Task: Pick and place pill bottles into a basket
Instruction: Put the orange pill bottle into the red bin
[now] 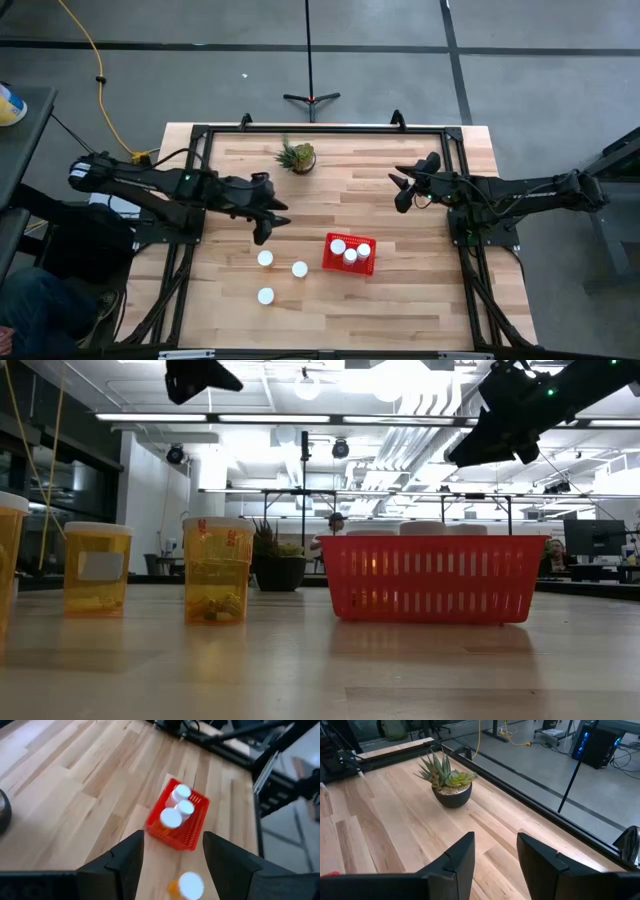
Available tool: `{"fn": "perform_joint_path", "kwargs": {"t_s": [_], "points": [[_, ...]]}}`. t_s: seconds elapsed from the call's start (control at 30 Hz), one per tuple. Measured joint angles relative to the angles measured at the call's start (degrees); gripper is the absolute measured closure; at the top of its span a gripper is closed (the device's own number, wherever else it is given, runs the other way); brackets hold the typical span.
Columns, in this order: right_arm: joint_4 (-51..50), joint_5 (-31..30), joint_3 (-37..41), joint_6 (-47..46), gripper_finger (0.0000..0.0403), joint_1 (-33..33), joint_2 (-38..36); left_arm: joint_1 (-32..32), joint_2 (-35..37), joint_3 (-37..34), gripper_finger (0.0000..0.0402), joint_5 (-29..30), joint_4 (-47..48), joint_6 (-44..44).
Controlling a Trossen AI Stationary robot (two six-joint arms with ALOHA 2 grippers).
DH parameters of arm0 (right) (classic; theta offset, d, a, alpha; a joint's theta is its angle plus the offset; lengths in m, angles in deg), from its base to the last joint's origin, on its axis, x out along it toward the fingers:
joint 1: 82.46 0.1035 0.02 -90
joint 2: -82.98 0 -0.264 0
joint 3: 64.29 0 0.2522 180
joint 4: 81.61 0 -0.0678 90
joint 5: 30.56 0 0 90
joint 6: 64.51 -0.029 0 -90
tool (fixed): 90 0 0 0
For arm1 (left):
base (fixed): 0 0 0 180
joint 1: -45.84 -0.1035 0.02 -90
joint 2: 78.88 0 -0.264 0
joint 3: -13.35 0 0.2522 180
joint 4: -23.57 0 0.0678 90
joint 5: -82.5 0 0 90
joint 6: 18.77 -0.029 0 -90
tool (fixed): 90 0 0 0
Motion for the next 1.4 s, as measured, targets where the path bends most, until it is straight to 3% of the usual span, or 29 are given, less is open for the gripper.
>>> {"fn": "perform_joint_path", "kwargs": {"t_s": [0.1,0.23,0.3,0.4,0.5,0.7,0.87,0.93,1.1,1.4], "points": [[-0.25,-0.02,0.00,0.00,0.0265,0.00,0.00,0.00,-0.02,-0.65,0.0165,0.84,0.35,-8.33],[-0.19,0.08,0.00,-0.08,0.0265,0.00,0.00,0.00,-0.94,-0.72,0.0165,12.24,1.18,-20.53],[-0.25,0.20,0.00,-0.02,0.0265,0.00,0.00,-0.04,-1.17,-0.66,0.0165,18.10,0.05,-22.24],[-0.85,0.18,0.00,0.20,0.0265,0.00,0.00,-0.05,-1.43,-0.64,0.0165,20.36,-2.50,-20.76],[-2.12,-0.26,0.00,0.34,0.0265,0.00,0.00,-1.00,-1.25,-0.61,0.0165,14.28,-7.36,-21.93],[-2.39,0.62,0.00,-0.01,0.0265,0.02,0.00,-1.07,1.23,-0.63,0.0165,-0.56,-7.72,-26.19],[-4.23,0.66,0.00,0.02,0.0265,0.02,0.00,-1.11,1.88,-0.63,0.0165,-6.79,-8.20,-27.71],[-5.04,0.75,0.00,0.01,0.0265,0.02,0.00,-1.11,1.72,-0.63,0.0165,-8.59,-6.62,-28.00],[-6.85,2.11,0.00,0.02,0.0265,0.02,0.00,-1.11,-1.78,-0.65,0.0165,-19.36,-0.23,-30.65],[-7.40,3.57,0.00,0.02,0.0265,0.02,0.00,-1.11,-9.10,-0.63,0.0165,-20.96,1.57,-24.40]]}}
